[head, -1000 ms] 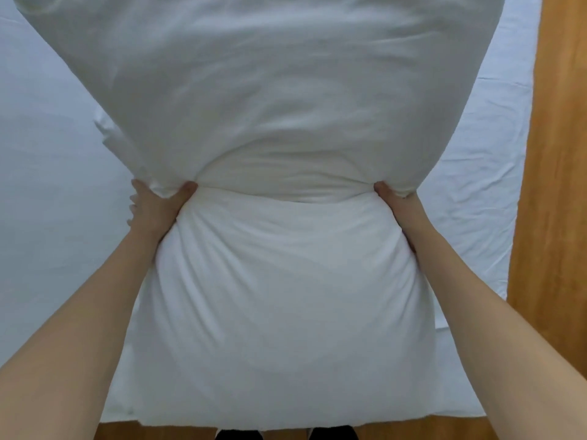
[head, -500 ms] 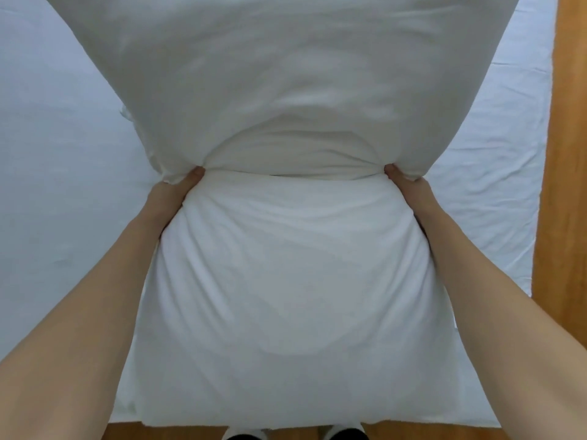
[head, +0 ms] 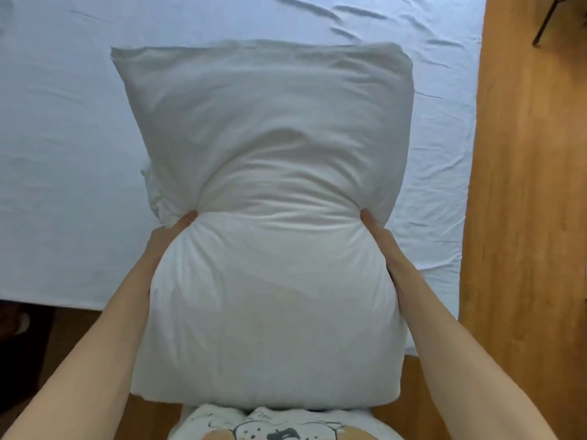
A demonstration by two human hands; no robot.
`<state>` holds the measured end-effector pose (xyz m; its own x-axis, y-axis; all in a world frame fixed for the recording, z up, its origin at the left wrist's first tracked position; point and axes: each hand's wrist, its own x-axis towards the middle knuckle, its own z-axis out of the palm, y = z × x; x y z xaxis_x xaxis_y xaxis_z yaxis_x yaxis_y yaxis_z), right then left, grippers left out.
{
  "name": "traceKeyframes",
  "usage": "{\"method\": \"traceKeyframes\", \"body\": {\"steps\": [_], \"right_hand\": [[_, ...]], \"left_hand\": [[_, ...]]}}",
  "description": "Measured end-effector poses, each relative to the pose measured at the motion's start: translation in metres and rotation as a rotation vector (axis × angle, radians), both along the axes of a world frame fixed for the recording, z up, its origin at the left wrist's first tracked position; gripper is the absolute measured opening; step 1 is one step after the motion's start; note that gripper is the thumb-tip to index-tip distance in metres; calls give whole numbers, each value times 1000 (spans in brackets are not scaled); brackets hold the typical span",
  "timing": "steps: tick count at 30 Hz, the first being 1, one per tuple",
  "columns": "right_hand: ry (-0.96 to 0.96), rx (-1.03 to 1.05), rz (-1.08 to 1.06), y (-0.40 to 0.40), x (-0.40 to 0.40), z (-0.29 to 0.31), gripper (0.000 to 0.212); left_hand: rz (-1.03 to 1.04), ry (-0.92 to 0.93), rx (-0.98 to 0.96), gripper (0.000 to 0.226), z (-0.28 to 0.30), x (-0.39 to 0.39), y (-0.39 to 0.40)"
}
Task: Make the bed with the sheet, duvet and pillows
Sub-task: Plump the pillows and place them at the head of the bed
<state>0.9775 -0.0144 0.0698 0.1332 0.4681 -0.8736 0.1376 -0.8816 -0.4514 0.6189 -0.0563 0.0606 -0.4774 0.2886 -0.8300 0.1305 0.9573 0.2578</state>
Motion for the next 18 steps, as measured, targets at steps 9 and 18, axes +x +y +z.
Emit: {"method": "traceKeyframes", "body": {"steps": [9, 18], "right_hand": [[19, 115, 5, -70, -93, 93, 58], [-80, 132, 75, -152, -286, 105, 79]], "left_hand": [[85, -62, 209, 80, 104, -83, -83], [161, -152, 270, 80, 116, -272, -174]]}}
